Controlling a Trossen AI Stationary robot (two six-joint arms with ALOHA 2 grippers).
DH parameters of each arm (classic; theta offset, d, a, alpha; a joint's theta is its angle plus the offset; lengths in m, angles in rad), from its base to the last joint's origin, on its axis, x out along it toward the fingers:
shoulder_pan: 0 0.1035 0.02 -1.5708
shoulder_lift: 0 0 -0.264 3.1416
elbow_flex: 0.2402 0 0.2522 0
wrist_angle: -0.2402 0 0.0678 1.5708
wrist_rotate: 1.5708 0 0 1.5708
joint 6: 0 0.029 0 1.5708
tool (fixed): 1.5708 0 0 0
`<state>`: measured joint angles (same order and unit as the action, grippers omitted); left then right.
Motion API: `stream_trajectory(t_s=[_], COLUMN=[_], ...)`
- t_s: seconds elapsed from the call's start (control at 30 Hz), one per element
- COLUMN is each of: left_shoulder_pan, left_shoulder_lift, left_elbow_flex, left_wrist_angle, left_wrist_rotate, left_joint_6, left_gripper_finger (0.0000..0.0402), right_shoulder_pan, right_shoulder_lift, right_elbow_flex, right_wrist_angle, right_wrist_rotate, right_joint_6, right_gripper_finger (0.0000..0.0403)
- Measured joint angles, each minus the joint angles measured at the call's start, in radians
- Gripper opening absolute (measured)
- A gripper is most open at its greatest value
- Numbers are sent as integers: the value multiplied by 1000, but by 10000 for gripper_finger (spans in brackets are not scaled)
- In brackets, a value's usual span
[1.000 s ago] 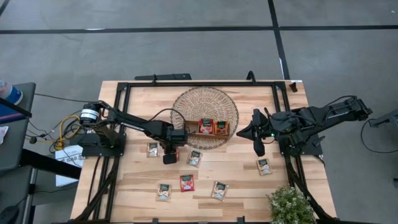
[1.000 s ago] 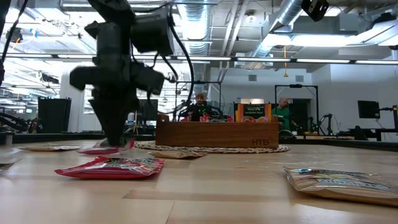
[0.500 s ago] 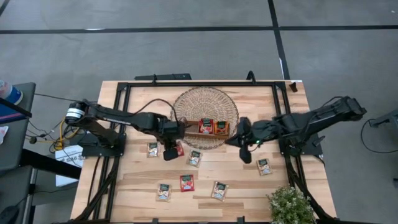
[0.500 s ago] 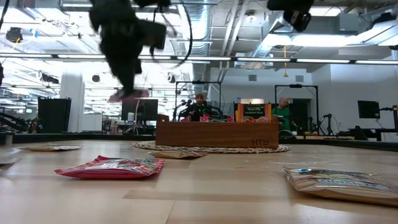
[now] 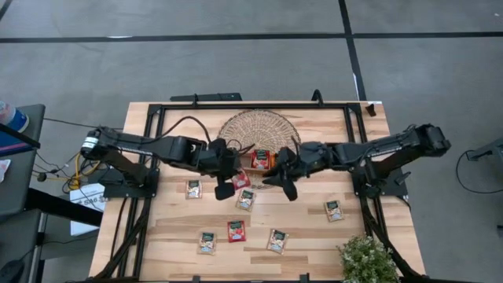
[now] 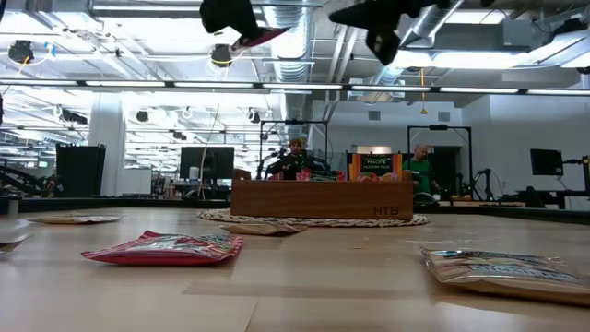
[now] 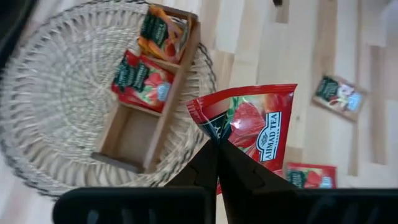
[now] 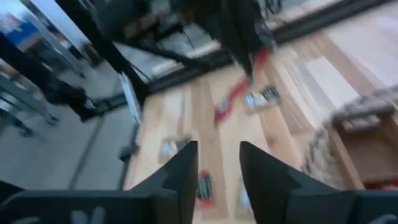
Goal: Pick & Place Tea
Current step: Put the red tea bag into the middle section of the wooden organizer
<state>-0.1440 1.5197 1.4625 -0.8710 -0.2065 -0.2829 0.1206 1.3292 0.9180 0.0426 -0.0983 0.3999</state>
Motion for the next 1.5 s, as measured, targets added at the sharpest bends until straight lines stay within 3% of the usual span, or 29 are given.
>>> stream_trajectory(t_s=[0.2,0.43,0.77,1.03,1.5], left_shoulder_pan=[-40,-53,-53,-53,-53], left_shoulder_lift=[1,2,7,43,51], left_elbow_flex=[1,1,2,2,2], left_wrist_angle=[-17,17,74,37,36], left_wrist_rotate=[-122,-216,-218,-198,-191], left_joint_6=[2,34,85,89,90], left_gripper_finger=[0,0,0,0,0], right_shoulder_pan=[-71,-104,-142,-151,-149], right_shoulder_lift=[2,10,86,177,200], right_elbow_flex=[0,0,10,90,105], right_wrist_angle=[56,123,177,158,109], right_wrist_rotate=[-40,-56,-36,-116,-112], right_joint_6=[87,153,170,145,124], right_gripper_finger=[143,135,120,128,123])
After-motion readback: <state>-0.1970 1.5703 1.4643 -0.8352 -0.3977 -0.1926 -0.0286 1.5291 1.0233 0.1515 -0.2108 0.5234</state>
